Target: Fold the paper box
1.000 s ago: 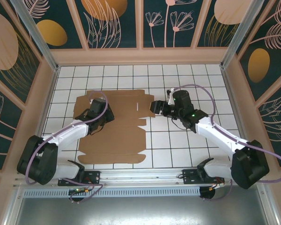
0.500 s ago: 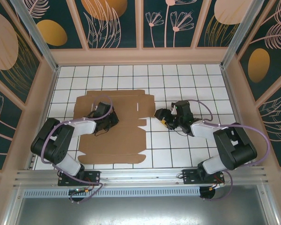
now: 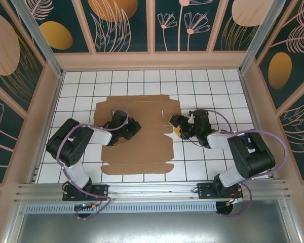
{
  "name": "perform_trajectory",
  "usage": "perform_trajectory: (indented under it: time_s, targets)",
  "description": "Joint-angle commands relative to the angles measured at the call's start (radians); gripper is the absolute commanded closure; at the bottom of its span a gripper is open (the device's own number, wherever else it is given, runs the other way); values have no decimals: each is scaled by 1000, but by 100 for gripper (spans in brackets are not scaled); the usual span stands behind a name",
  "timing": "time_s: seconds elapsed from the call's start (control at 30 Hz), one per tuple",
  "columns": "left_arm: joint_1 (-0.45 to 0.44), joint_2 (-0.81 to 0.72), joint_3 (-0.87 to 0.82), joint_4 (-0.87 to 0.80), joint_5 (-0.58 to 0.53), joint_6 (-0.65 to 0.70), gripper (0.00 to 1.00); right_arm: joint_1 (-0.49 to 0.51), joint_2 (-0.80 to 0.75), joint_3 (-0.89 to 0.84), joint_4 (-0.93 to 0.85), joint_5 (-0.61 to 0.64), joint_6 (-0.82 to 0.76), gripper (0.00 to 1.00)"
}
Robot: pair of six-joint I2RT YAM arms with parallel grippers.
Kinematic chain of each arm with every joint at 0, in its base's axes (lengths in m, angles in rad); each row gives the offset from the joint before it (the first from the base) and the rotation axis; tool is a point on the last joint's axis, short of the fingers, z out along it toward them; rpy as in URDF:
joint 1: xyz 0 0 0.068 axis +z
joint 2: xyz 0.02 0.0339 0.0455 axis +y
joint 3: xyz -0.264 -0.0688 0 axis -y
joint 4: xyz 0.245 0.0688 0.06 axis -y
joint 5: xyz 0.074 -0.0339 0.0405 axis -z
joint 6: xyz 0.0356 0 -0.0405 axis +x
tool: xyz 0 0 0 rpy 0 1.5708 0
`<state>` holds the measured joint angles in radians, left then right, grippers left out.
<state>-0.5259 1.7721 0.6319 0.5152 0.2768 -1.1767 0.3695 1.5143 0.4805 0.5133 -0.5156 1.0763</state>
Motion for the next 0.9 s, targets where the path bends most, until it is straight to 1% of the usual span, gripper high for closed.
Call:
perform_trajectory:
  time_s: [0.0, 0.1, 0.23, 0.27, 0.4, 0.57, 0.73, 0.8, 0.87]
  targets:
    - [-18, 19, -3, -29, 6, -32, 100, -52, 23, -34, 85, 24, 33, 29]
    - [-18, 15, 2, -48, 2, -14, 100, -84, 86, -56, 202, -13, 84, 31]
    - [-19, 18, 11, -51, 15, -4, 100, -83, 151, -83, 345, -39, 152, 31]
    - [-18, 18, 12, -50, 16, 0, 100, -82, 162, -85, 358, -40, 156, 31]
    - [-17, 12, 9, -57, 9, 22, 100, -83, 190, -89, 377, -32, 171, 31]
    - [-18, 15, 26, -91, -3, 58, 100, -78, 200, -69, 375, 4, 241, 31]
    - [-19, 10, 41, -105, -14, 71, 100, -47, 138, -47, 307, 103, 264, 31]
    - [-19, 12, 41, -99, -11, 69, 100, -31, 120, -57, 325, 125, 306, 30]
    - [-19, 13, 41, -95, -7, 68, 100, -10, 107, -49, 267, 150, 352, 31]
